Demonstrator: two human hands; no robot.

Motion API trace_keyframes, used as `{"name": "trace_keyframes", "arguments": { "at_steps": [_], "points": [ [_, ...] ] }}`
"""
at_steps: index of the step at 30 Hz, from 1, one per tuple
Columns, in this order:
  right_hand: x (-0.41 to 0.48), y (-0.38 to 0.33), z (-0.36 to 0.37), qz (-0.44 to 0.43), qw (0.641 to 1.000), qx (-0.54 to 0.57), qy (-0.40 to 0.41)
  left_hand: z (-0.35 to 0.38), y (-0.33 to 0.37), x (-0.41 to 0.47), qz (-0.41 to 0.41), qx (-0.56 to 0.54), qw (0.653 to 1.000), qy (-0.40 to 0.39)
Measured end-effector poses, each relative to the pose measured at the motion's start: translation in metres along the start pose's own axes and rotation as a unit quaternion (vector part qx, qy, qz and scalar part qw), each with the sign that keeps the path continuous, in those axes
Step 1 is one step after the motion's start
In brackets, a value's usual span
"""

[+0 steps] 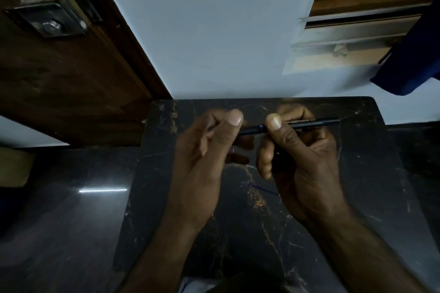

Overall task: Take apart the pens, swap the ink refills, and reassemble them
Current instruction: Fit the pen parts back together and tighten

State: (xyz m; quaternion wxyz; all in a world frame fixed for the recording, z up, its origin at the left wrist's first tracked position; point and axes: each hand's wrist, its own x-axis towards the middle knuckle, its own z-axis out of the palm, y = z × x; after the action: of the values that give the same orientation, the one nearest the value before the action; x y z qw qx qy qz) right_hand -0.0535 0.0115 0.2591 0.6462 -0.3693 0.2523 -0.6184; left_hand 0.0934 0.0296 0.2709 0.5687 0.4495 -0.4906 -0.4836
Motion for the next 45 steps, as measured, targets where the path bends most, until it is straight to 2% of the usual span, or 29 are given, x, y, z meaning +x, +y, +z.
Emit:
{"name": "trace_keyframes", "arguments": {
  "at_steps": [2,5,8,11,13,17,19,22,24,28,30,35,38,41,42,45],
  "points": [
    [0.001,0.000,-0.001,0.003,1.000,-0.005,-0.002,-0.001,-0.002,0.002,-0.002,0.055,0.998,0.010],
    [0.002,0.000,-0.005,0.006,1.000,-0.012,0.007,-0.007,-0.003,0.000,0.065,0.103,0.992,-0.036],
    [0.002,0.000,-0.007,0.011,1.000,-0.017,0.013,-0.014,-0.004,-0.001,0.119,0.131,0.984,-0.034],
    [0.002,0.004,-0.003,0.013,1.000,-0.013,0.010,-0.018,-0.001,0.004,0.053,0.106,0.993,-0.004],
    [0.002,0.007,0.002,0.013,1.000,-0.009,0.012,-0.023,0.000,0.009,0.017,0.128,0.991,-0.016],
    [0.007,0.010,0.007,0.013,0.999,-0.015,0.027,-0.034,0.001,0.014,0.108,0.166,0.978,-0.060],
    [0.010,0.012,0.008,0.014,0.999,-0.023,0.032,-0.043,0.000,0.016,0.123,0.145,0.980,-0.066],
    [0.011,0.017,0.012,0.015,0.999,-0.021,0.030,-0.049,0.002,0.019,0.037,0.125,0.990,-0.051],
    [0.012,0.022,0.015,0.015,0.999,-0.025,0.032,-0.053,0.001,0.023,-0.017,0.156,0.985,-0.069],
    [0.013,0.029,0.020,0.013,0.998,-0.035,0.049,-0.068,-0.003,0.030,0.078,0.200,0.968,-0.130],
    [0.013,0.032,0.022,0.011,0.997,-0.042,0.057,-0.078,-0.003,0.031,0.105,0.178,0.968,-0.138],
    [0.011,0.042,0.035,0.013,0.997,-0.041,0.056,-0.092,0.004,0.037,-0.001,0.158,0.979,-0.132],
    [0.012,0.048,0.044,0.000,0.998,-0.043,0.055,-0.102,0.003,0.039,0.058,0.203,0.966,-0.146],
    [0.012,0.054,0.051,-0.013,0.997,-0.052,0.052,-0.113,0.003,0.038,0.121,0.189,0.965,-0.137],
    [0.012,0.056,0.054,-0.014,0.997,-0.053,0.051,-0.118,0.003,0.038,0.117,0.167,0.970,-0.130],
    [0.009,0.062,0.062,-0.012,0.997,-0.055,0.047,-0.128,0.004,0.037,0.038,0.146,0.979,-0.139]
  ]
}}
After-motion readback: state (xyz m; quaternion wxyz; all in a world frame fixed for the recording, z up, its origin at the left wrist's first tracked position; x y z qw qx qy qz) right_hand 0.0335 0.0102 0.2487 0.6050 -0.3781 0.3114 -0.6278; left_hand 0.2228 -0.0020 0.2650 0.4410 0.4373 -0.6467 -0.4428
